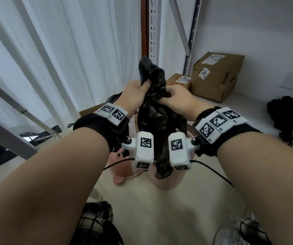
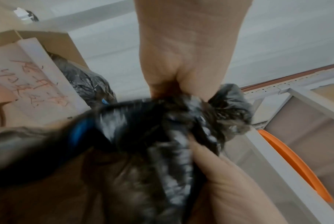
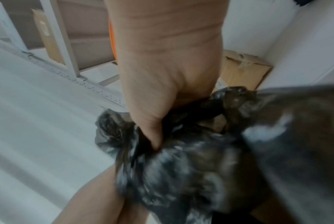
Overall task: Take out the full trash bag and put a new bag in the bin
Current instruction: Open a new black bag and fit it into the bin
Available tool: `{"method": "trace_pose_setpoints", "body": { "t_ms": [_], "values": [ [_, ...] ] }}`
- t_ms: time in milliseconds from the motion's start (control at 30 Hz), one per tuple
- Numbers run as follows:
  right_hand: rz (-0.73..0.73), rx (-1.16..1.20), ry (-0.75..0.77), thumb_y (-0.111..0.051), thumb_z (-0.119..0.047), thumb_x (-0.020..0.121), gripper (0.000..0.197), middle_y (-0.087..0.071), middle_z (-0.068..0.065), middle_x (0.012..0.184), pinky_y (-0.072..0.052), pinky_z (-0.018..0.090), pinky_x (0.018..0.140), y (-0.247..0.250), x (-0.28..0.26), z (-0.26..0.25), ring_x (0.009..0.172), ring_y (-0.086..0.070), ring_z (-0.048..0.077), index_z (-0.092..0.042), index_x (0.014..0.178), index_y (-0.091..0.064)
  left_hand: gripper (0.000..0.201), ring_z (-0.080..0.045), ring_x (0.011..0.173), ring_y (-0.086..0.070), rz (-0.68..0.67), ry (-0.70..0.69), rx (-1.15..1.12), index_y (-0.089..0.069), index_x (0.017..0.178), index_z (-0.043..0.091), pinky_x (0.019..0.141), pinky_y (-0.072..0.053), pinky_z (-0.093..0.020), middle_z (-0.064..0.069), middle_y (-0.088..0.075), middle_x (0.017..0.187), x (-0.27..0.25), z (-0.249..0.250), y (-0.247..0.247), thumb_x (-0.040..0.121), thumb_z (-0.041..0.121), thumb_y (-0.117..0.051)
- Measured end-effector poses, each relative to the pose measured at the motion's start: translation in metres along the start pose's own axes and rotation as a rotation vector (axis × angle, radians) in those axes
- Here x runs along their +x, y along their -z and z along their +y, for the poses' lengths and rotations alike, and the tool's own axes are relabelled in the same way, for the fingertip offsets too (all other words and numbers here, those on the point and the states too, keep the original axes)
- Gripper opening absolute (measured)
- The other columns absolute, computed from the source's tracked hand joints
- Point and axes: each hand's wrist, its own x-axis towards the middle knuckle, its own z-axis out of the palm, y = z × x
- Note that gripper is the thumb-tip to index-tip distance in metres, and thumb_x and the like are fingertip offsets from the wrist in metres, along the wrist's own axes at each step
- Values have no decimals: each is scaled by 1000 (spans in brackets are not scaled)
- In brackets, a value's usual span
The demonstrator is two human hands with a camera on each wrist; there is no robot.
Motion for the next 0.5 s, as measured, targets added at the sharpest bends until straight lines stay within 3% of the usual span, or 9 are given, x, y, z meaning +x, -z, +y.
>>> {"method": "trace_pose_setpoints", "body": {
  "t_ms": [100,167,267,367,433,500],
  "values": [
    [178,-18,-37,-52,-6,90,20,-69,18,104,-50,39,91,10,4,14,98,-63,28,1,101,-68,42,-19,65,-47,207,-12,178,-45,59,13,66,-36,-28,-11,-52,69,8,-14,11,99,25,-43],
    [278,-62,-92,-45,0,90,24,-66,22,109,-46,34,87,18,2,21,100,-60,30,3,103,-65,45,-20,58,-43,300,22,197,-40,54,15,65,-33,-29,-6,-47,60,12,-24,20,98,23,-45],
    [394,-91,-222,-38,4,88,32,-61,24,116,-44,38,90,30,-2,30,109,-56,37,4,111,-60,42,-23,68,-51,394,87,124,-46,56,16,67,-39,-33,-1,-49,60,13,-30,32,96,29,-49],
    [444,-5,-321,-41,-8,88,24,-58,17,106,-43,39,86,38,-2,38,103,-55,33,-1,108,-53,38,-22,70,-65,262,180,-69,-63,73,9,69,-53,-30,-7,-66,71,6,-26,35,88,43,-59],
    [409,276,-348,-50,-23,86,30,-54,4,101,-45,38,88,38,-3,34,102,-54,26,-12,113,-44,30,-21,72,-67,117,290,-193,-66,90,2,74,-56,-29,-13,-71,87,4,-29,29,86,31,-66],
    [317,399,-297,-59,-37,83,50,-53,1,115,-45,36,98,37,-5,30,112,-53,20,-20,126,-41,22,-29,88,-66,129,355,-151,-65,98,3,87,-53,-37,-17,-68,101,5,-35,23,86,21,-64]
  ]
}}
